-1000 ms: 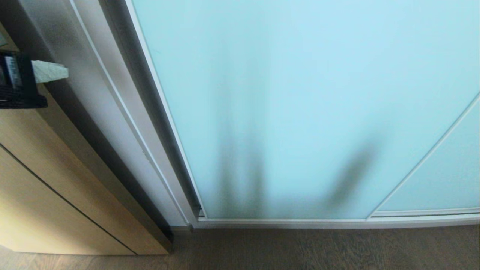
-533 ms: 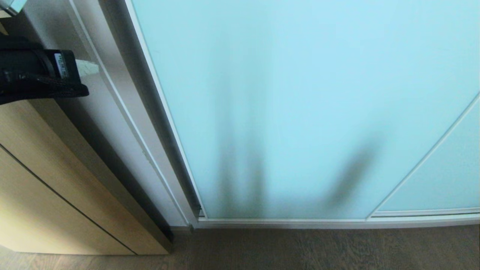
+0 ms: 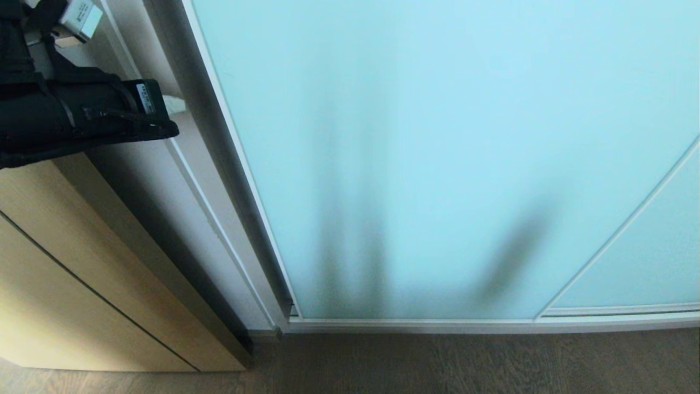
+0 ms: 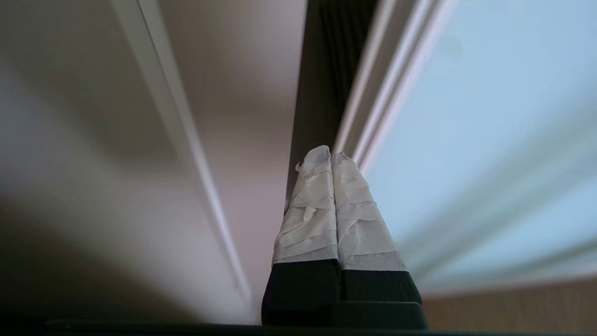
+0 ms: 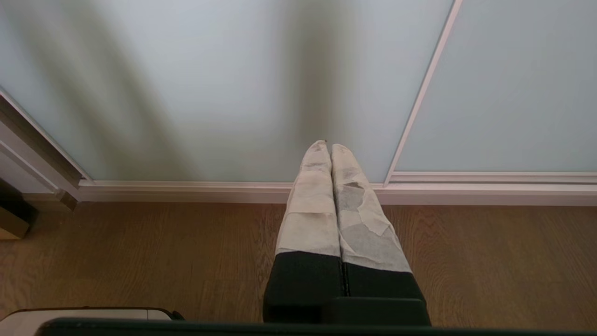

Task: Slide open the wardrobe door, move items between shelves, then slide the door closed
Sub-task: Open the door

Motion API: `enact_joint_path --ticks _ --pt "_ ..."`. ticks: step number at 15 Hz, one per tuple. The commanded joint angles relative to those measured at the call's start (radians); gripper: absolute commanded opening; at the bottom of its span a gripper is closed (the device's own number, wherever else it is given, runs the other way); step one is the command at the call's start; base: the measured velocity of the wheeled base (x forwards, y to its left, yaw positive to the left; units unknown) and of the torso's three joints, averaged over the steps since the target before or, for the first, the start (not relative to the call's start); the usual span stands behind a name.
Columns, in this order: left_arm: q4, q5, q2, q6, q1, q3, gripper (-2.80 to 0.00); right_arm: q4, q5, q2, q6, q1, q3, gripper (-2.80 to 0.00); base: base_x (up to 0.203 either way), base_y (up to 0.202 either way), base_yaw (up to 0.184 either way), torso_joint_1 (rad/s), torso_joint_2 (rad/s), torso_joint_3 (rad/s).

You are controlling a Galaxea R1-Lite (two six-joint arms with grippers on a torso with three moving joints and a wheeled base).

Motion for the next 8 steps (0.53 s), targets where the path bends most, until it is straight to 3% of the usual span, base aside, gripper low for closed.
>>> enact_joint_path --ticks 1,6,8 --pt "-0.041 0.001 0.031 -0.008 -0.001 -0.003 -2.80 0.000 0.000 0.000 0.000 0.000 0.000 -2.80 0.000 0.000 0.000 0.000 0.00 0.000" --pt "-0.097 0.003 0.105 -0.013 -0.001 -0.005 -2.80 0.000 0.000 0.000 0.000 0.001 0.000 -2.80 0.000 0.000 0.000 0.000 0.00 0.000" --pt "-0.170 0.005 0.145 -0.026 -0.001 -0.008 -2.80 -0.001 0.000 0.000 0.000 0.001 0.000 -2.80 0.000 0.000 0.000 0.000 0.00 0.000"
